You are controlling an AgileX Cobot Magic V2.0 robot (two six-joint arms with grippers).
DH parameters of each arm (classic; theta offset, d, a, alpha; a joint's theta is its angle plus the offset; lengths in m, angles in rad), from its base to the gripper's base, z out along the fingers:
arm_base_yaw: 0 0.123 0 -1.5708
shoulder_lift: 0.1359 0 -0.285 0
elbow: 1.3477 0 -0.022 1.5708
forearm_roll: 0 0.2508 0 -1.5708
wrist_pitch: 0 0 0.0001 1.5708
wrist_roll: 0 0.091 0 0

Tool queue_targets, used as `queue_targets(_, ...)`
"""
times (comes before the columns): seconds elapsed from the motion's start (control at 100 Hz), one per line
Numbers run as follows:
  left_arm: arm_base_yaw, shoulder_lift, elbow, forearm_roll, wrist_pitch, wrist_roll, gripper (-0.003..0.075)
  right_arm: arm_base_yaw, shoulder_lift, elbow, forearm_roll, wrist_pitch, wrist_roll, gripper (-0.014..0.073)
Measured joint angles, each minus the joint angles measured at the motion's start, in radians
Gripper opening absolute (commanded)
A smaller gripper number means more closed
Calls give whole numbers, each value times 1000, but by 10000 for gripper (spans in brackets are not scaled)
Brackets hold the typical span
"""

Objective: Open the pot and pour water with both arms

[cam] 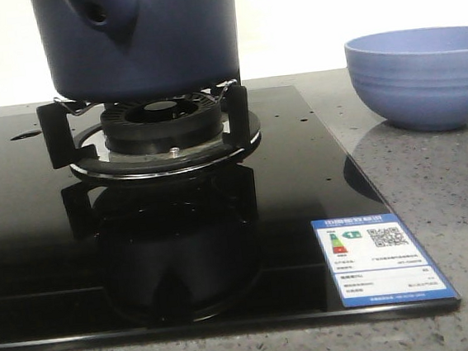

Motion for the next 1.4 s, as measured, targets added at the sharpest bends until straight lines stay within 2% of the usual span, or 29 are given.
queue_targets(0.1, -34, 76, -99, -12, 54, 74, -20, 65, 95, -79, -2, 31, -30, -63)
queue_targets(0.21, -139, 126, -155, -20, 62, 116, -15, 138, 150, -142, -2, 43, -90, -60)
queue_targets(0.28, -207, 149, -178, -22, 64, 156, 30, 169, 169, -166, -3, 47, -107, -47)
queue_targets(0.39, -302, 185, -190, -34, 55, 184, 205, 205, 182, -186, -3, 50, -114, 58)
queue_targets(0.47, -354, 220, -190, -45, 23, 188, 382, 223, 182, -195, -3, 50, -115, 209)
queue_targets(0.55, -403, 261, -190, -55, -33, 190, 479, 232, 182, -197, -3, 52, -115, 376)
queue_targets(0.61, -432, 297, -190, -57, -73, 197, 477, 235, 182, -197, -3, 52, -118, 477)
queue_targets(0.65, -453, 322, -190, -59, -101, 207, 466, 235, 182, -197, -3, 52, -119, 505)
queue_targets(0.75, -504, 389, -190, -62, -167, 233, 425, 235, 182, -197, -3, 52, -119, 503)
queue_targets(0.84, -547, 462, -190, -62, -257, 249, 418, 235, 182, -197, -3, 49, -119, 503)
queue_targets(0.95, -582, 562, -190, -62, -395, 277, 443, 235, 182, -197, -3, 45, -119, 503)
queue_targets(1.03, -594, 632, -199, -64, -473, 286, 491, 235, 182, -197, -3, 45, -119, 503)
queue_targets(1.15, -594, 735, -243, -67, -516, 290, 533, 235, 182, -197, -3, 45, -119, 503)
queue_targets(1.4, -594, 935, -385, -65, -531, 292, 533, 235, 182, -197, -3, 45, -119, 503)
